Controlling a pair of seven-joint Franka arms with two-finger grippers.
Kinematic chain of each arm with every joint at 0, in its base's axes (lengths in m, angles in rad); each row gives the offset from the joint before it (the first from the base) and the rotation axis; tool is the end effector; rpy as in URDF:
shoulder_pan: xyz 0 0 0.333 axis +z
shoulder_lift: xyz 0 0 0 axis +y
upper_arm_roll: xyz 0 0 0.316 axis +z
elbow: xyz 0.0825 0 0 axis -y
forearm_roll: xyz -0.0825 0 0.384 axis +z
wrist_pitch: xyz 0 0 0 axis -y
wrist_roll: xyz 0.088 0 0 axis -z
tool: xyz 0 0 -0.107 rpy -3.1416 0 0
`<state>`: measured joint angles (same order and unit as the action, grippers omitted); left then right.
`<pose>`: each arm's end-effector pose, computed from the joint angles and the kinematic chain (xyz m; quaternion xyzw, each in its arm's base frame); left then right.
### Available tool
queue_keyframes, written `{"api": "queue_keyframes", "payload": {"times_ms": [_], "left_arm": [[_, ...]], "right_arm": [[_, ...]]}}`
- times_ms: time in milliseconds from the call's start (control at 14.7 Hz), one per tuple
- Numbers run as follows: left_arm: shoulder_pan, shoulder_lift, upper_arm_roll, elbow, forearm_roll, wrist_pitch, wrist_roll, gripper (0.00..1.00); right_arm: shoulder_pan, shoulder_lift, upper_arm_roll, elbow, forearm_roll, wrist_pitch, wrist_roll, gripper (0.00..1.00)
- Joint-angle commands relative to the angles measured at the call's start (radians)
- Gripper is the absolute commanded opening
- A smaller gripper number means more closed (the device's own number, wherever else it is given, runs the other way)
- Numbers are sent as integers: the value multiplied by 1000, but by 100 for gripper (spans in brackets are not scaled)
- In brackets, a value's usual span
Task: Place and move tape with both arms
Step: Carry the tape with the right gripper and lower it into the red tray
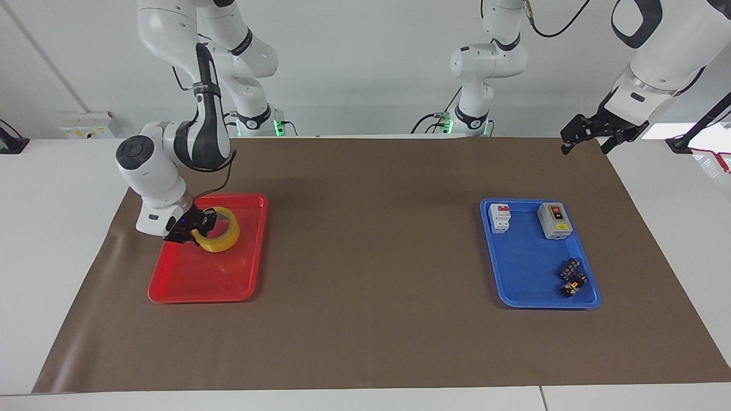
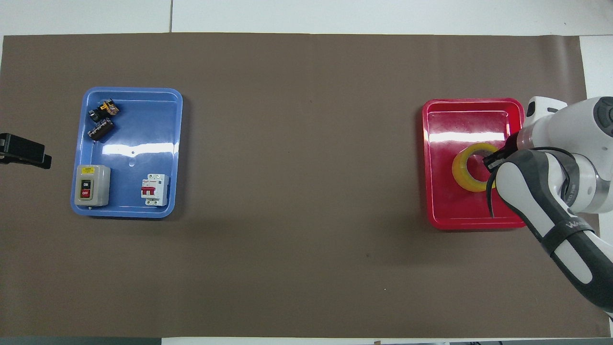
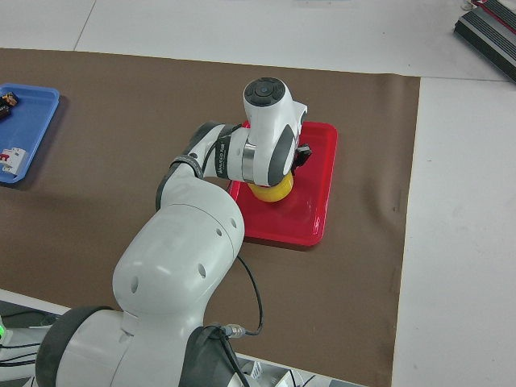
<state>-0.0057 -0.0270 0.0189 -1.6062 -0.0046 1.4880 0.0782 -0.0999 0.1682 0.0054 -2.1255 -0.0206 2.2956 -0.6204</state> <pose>0.5365 0.0067 0.6158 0.9984 -0.0326 -0.0454 0.0046 0.5624 -0.0538 0.3317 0.9638 0.2665 -0.0016 0.0071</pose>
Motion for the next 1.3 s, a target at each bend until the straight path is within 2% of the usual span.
{"api": "queue_keyframes", "payload": {"times_ms": [0,136,477,545,614,955,1227], "left_arm": [[-4,-30,-1,-35,14,9,3,100],[-4,-30,-1,-35,14,9,3,100],[-4,-30,-1,-35,14,11,3,100],[-4,-30,-1,-35,14,11,3,100],[-4,-30,-1,-35,14,9,3,100],[-4,-30,-1,-35,14,11,3,100],[-4,-31,-1,-35,14,9,3,100]], "right_arm": [[-20,-59,16,-80,-7,45,-25,0],[-20,-59,16,-105,-8,96,-27,0],[-32,-35,16,-105,-12,123,-21,0],[-32,-33,16,-106,-13,123,-15,53],[-35,-35,16,-105,-13,122,-15,100],[-18,-39,16,-38,-13,101,63,100],[47,-56,15,12,-24,94,418,100]]}}
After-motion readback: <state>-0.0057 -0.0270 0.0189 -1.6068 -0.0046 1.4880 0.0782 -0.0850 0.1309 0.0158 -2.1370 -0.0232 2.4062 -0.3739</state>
